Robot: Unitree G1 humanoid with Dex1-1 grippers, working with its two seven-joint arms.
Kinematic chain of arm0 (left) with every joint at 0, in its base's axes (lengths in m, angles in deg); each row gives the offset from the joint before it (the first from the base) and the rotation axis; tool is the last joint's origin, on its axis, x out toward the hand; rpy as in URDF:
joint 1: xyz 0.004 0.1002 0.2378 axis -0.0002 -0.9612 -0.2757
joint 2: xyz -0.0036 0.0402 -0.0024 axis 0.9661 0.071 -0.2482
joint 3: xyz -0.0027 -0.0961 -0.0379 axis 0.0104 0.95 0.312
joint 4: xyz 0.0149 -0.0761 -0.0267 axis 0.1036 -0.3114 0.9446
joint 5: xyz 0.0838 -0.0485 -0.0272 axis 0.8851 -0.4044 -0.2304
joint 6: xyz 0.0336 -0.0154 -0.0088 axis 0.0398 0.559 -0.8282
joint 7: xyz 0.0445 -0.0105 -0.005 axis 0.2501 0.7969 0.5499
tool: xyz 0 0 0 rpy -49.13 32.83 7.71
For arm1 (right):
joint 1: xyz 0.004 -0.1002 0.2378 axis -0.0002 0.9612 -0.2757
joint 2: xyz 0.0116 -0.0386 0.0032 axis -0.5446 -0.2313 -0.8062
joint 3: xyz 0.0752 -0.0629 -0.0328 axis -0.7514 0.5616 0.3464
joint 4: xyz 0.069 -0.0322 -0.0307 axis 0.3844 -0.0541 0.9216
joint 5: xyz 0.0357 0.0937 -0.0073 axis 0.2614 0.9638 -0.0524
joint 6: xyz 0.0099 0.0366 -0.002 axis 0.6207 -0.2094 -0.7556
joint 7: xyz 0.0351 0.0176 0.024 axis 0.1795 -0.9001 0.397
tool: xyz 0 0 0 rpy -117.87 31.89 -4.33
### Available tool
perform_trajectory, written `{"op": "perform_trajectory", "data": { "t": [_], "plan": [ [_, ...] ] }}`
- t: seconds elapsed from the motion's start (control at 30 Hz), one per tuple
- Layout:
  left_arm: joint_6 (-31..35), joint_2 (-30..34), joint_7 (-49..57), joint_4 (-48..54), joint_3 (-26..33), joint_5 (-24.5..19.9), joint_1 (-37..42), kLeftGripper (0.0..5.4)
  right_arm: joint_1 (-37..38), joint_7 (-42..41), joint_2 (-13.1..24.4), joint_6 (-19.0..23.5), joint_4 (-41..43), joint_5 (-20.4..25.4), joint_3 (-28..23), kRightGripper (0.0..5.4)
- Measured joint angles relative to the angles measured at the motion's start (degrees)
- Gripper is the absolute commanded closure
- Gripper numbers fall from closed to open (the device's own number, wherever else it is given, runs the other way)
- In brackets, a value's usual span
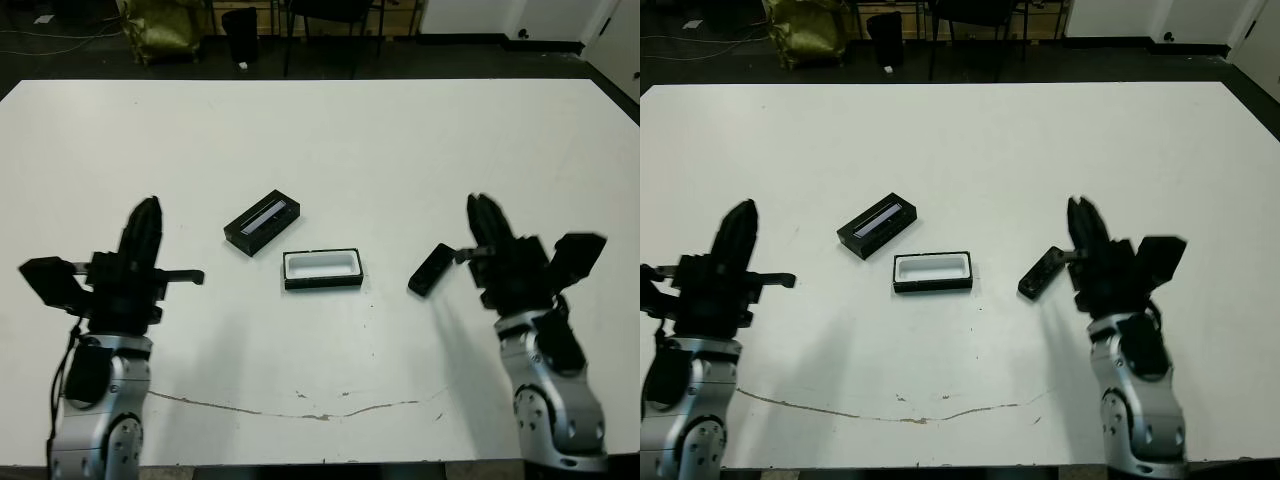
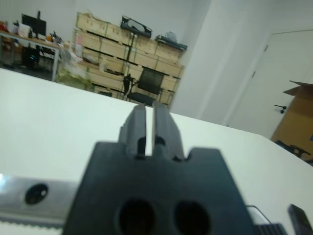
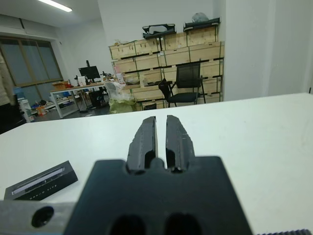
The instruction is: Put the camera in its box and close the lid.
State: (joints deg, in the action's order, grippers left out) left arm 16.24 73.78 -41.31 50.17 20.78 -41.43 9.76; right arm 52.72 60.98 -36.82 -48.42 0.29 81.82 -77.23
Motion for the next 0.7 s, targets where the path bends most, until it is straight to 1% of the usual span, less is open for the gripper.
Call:
{"op": "perform_trajectory", "data": {
  "t": [0.17,0.23,0.4,0.5,0.57,0.7],
  "plan": [
    [0.07,-0.04,0.14,0.05,-0.08,-0.03,0.06,5.39,0.18,-0.34,0.09,0.12,0.0,-0.06,0.8,5.4],
    [0.25,-0.13,0.2,0.26,-0.31,-0.09,0.05,5.39,0.56,-0.75,0.35,0.91,0.06,-0.09,1.3,5.4],
    [-0.09,-0.22,0.17,0.35,-1.07,0.13,-0.18,5.39,0.75,-1.58,2.78,3.16,1.03,-0.86,1.59,5.4],
    [-0.58,-0.26,0.15,0.35,-1.09,0.14,-0.67,5.39,-0.81,-2.41,5.88,4.73,1.39,-2.88,1.8,5.4],
    [-1.02,-0.3,0.13,0.33,-1.14,0.16,-1.09,5.39,-3.82,-3.44,8.57,6.36,1.12,-3.91,1.78,5.4],
    [-1.19,-0.54,0.14,0.36,-1.53,0.01,-1.55,5.39,-14.17,-9.68,16.77,6.85,-6.0,-6.1,1.72,5.4]
  ]
}}
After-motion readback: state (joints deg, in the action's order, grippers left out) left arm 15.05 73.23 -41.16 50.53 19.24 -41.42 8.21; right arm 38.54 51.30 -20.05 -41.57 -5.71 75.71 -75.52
